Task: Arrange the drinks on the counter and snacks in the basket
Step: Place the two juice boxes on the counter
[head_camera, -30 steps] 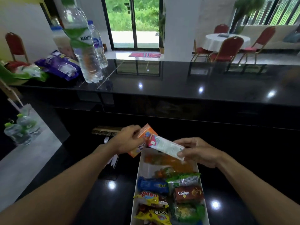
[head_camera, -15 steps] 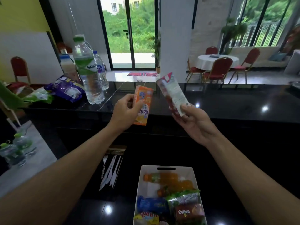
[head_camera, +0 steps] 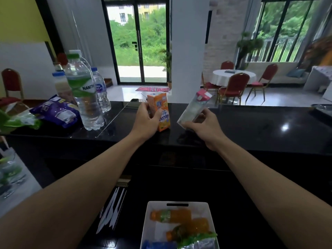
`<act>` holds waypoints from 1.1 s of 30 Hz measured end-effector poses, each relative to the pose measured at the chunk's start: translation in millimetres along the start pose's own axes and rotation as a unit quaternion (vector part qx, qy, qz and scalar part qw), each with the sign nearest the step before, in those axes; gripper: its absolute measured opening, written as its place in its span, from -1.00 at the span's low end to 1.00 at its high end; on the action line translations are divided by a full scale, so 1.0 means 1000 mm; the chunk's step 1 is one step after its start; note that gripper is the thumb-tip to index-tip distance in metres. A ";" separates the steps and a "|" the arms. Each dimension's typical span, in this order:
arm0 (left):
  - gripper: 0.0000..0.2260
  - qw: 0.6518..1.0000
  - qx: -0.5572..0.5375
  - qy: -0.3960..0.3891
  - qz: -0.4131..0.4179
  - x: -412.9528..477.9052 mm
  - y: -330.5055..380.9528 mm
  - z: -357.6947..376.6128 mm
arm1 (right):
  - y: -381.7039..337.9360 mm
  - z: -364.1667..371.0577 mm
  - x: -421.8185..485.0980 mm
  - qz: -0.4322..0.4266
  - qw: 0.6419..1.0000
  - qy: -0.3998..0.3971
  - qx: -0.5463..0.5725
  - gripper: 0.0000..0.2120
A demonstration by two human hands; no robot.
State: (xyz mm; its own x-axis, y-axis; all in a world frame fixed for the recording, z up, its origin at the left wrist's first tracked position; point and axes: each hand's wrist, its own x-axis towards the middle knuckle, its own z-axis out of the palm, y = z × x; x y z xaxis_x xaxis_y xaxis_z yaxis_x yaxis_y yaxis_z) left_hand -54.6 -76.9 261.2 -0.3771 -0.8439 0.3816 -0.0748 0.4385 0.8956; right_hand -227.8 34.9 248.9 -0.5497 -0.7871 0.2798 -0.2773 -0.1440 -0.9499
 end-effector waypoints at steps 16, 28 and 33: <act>-0.60 0.992 0.095 -0.058 0.060 -0.006 -0.010 -0.008 | 0.007 0.007 0.001 -0.035 0.983 -0.043 -0.173 -0.39; -0.62 0.997 0.079 -0.005 -0.008 0.003 0.005 -0.010 | 0.012 0.006 0.004 -0.046 0.985 -0.038 -0.161 -0.39; -0.52 0.992 -0.081 0.087 -0.038 0.007 0.016 -0.014 | 0.015 0.005 0.006 -0.044 0.986 -0.036 -0.157 -0.39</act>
State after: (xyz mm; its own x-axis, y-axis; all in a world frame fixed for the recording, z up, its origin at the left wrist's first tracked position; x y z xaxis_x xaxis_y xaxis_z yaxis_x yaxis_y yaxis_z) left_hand -45.7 -80.1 281.4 -0.2091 -0.9193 0.3335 0.0575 0.3289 0.9426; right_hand -231.1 25.3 235.9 -0.4579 -0.8222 0.3381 -0.5584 -0.0299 -0.8290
